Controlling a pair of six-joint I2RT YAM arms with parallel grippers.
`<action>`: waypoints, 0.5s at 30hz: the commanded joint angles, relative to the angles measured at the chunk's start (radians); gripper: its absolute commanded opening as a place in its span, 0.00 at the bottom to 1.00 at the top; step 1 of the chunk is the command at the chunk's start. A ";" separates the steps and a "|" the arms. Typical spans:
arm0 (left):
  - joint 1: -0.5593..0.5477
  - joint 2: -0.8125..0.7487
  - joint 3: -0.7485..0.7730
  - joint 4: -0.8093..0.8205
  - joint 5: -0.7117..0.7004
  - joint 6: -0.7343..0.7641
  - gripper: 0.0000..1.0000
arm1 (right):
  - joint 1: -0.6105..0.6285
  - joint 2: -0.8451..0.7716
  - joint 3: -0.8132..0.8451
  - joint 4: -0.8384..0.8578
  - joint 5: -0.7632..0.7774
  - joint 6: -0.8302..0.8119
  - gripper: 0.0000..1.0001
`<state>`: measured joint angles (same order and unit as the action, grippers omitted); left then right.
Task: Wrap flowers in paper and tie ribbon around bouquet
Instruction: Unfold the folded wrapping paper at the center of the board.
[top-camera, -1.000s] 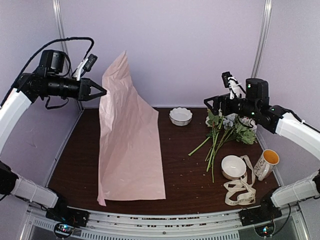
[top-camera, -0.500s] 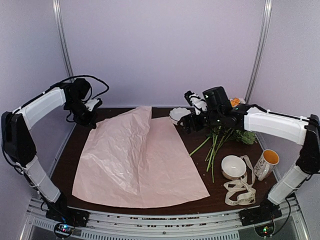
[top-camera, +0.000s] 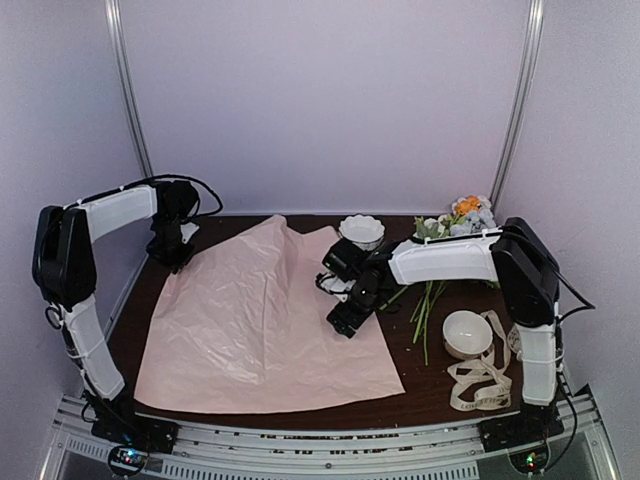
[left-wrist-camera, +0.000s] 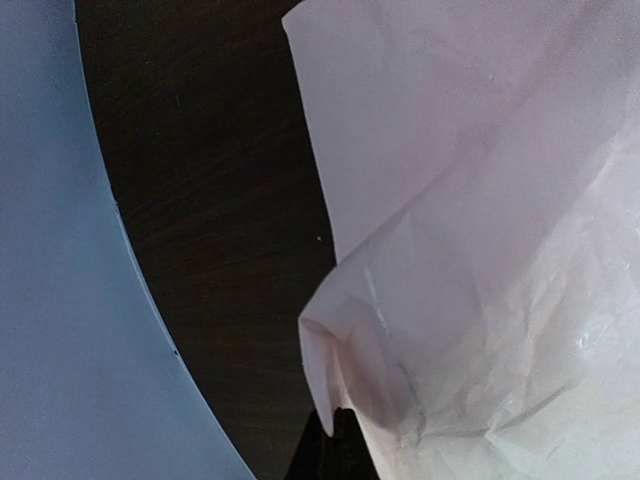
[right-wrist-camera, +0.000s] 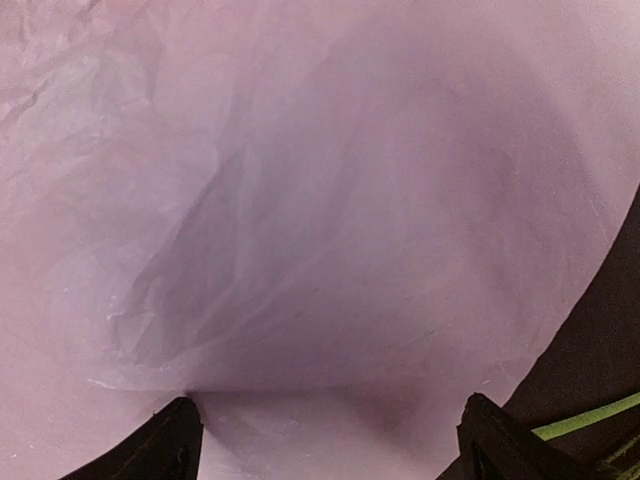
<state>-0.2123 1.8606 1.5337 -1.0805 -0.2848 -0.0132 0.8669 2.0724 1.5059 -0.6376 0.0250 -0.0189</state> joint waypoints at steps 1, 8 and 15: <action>0.031 0.013 0.035 0.044 -0.130 -0.018 0.00 | 0.050 0.010 0.043 -0.119 0.016 -0.046 0.89; 0.071 0.051 0.083 0.105 -0.165 0.002 0.00 | 0.142 0.039 0.100 -0.201 -0.323 -0.093 0.86; 0.078 0.155 0.189 0.158 -0.246 0.054 0.00 | 0.173 0.091 0.304 -0.274 -0.441 -0.095 0.84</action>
<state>-0.1417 1.9770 1.6829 -0.9836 -0.4644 0.0010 1.0382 2.1712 1.7313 -0.8494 -0.3271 -0.0982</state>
